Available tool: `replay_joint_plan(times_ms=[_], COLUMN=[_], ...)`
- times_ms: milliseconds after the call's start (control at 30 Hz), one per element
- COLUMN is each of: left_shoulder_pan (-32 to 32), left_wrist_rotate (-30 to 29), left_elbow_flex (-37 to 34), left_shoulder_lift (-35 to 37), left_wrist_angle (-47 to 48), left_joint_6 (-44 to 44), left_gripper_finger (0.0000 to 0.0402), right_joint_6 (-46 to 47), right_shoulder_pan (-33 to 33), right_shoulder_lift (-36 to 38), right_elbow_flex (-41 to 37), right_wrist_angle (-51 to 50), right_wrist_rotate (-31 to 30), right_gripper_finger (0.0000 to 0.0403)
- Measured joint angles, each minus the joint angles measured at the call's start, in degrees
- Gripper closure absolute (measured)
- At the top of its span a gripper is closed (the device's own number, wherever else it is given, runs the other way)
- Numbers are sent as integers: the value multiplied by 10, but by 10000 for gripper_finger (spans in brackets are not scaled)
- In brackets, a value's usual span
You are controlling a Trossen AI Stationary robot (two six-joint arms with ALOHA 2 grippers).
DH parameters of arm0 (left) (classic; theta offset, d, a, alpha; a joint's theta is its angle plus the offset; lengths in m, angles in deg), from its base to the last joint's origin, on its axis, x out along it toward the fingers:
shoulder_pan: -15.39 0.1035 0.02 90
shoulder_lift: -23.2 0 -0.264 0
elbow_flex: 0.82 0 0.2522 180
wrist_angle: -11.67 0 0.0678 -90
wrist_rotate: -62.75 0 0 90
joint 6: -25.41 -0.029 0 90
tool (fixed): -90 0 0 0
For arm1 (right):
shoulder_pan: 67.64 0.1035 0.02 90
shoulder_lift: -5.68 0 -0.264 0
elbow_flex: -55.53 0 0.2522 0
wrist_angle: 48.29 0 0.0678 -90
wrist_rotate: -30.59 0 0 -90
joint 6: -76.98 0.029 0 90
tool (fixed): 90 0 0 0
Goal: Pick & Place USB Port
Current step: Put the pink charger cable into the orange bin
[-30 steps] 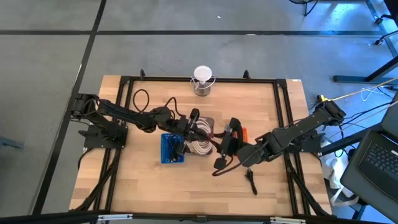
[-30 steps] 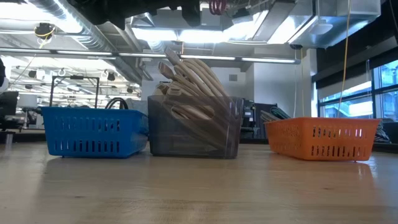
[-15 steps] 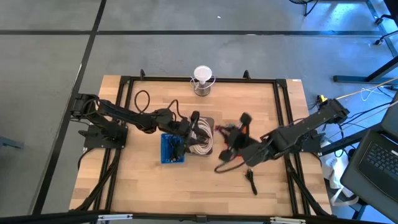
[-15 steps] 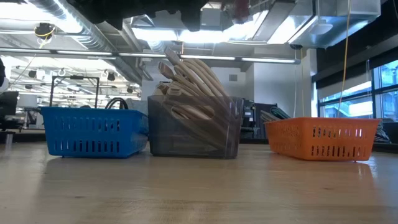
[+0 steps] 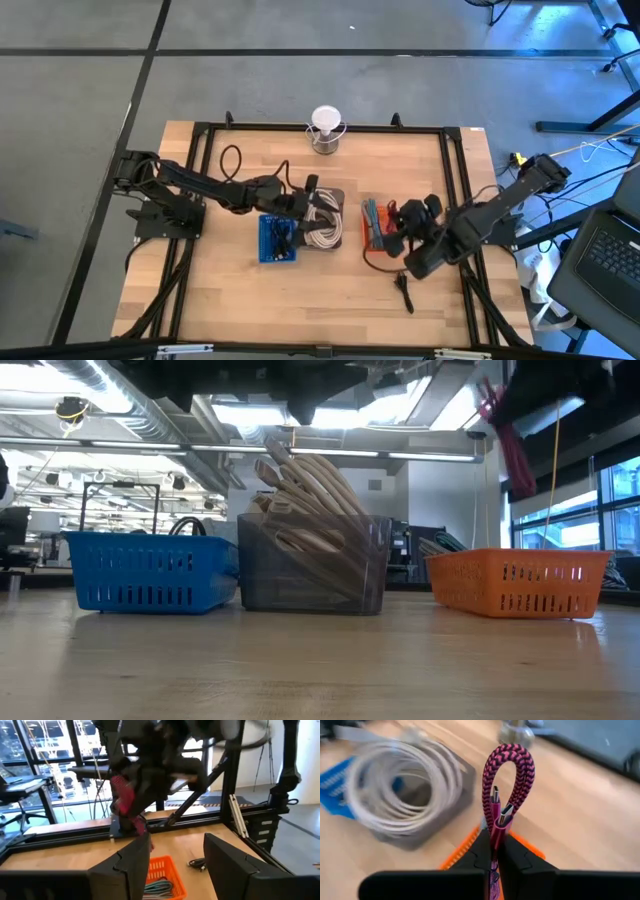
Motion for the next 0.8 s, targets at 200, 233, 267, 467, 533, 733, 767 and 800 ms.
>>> replay_joint_plan(times_ms=[200, 233, 267, 467, 533, 733, 767, 800], left_shoulder_pan=[0, 0, 0, -1, -1, -1, -1, -1], left_wrist_rotate=[-3, -3, -3, 2, 2, 2, 2, 2], left_elbow_flex=[0, 0, 0, 0, 0, 0, 0, 0], left_shoulder_lift=[0, 0, 0, 0, 0, 0, 0, 0], left_wrist_angle=[0, 0, 0, 0, 0, 0, 0, 0], left_joint_6=[0, 0, 0, 4, 11, 24, 24, 24], left_gripper_finger=[233, 233, 233, 231, 233, 236, 235, 234], right_joint_6=[53, 51, 46, -28, -40, -41, -42, -42], right_shoulder_pan=[-28, -35, -43, -87, -101, -121, -124, -127], right_shoulder_lift=[3, 3, 3, 3, 3, 3, 3, 3], right_elbow_flex=[-58, -64, -73, -122, -135, -182, -192, -203], right_wrist_angle=[20, 30, 43, 152, 169, 218, 233, 250], right_wrist_rotate=[60, 69, 80, 130, 146, 196, 202, 208], right_gripper_finger=[392, 392, 392, 392, 392, 392, 392, 392])
